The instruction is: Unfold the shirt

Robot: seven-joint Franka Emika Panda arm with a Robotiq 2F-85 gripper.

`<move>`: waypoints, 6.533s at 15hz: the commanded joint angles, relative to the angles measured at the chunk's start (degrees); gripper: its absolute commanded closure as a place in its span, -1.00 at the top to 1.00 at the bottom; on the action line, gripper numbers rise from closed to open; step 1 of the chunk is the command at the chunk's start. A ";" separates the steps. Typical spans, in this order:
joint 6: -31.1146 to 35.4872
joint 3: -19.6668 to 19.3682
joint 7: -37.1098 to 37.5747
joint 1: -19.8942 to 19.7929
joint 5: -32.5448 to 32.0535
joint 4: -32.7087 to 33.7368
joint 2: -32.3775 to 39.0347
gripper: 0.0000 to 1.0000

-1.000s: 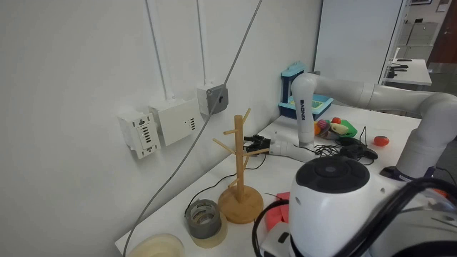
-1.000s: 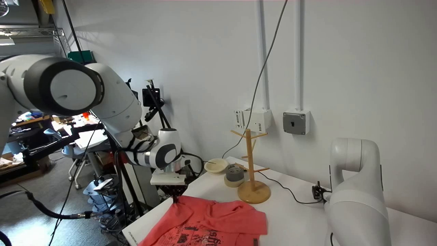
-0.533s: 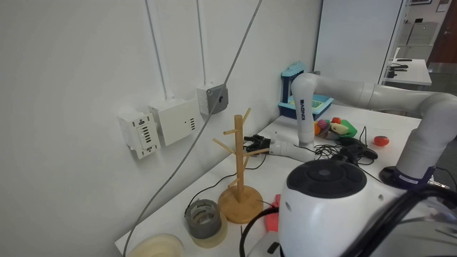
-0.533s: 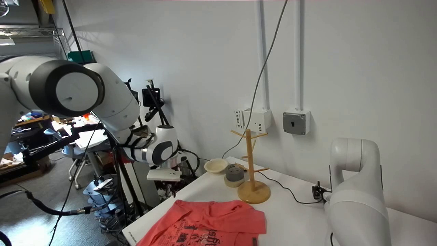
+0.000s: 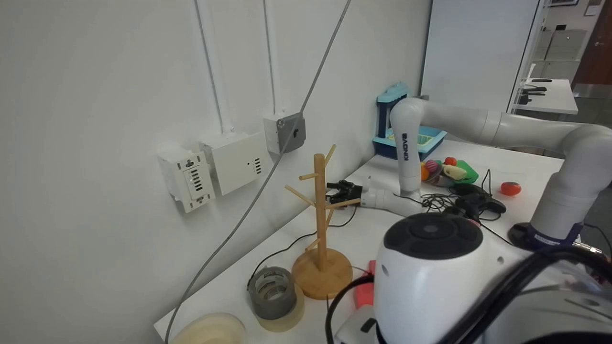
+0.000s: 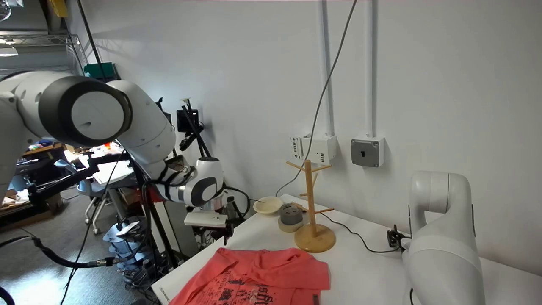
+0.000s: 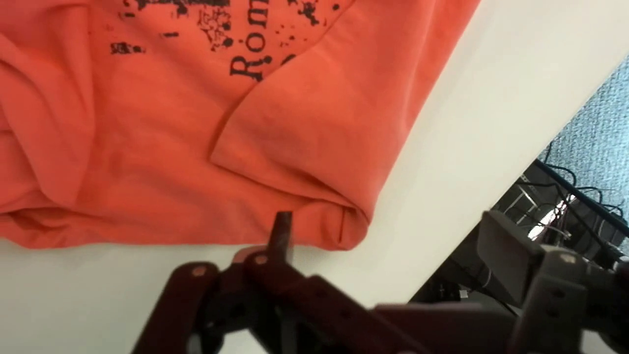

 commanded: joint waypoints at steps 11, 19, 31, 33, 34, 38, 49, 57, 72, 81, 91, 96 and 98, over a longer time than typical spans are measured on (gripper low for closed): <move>2.07 -5.52 1.62 -0.67 0.08 2.40 7.81 0.97; 1.76 -4.53 4.50 -0.27 1.55 2.29 8.06 0.64; 1.16 -4.80 8.18 3.96 0.09 1.45 6.17 -0.87; 1.09 -4.78 8.41 4.74 -0.12 1.25 5.85 -1.00; 1.11 -4.67 8.47 5.18 -0.18 1.22 5.78 -1.00; 1.49 -3.32 8.03 6.69 0.03 1.27 5.56 -0.98; 2.74 2.49 6.86 7.59 2.46 5.63 6.63 -0.98; 1.09 3.28 6.53 7.09 3.11 7.61 6.69 0.11; 2.96 -9.68 7.82 6.85 -5.79 6.36 3.76 1.00; 3.00 -17.78 12.78 7.63 -12.97 6.31 7.10 1.00; 2.62 -19.39 15.99 6.84 -12.60 8.00 11.48 1.00; 2.67 -22.24 17.98 6.25 -12.71 10.97 12.99 1.00; 2.56 -23.44 18.70 5.87 -12.59 12.86 13.95 1.00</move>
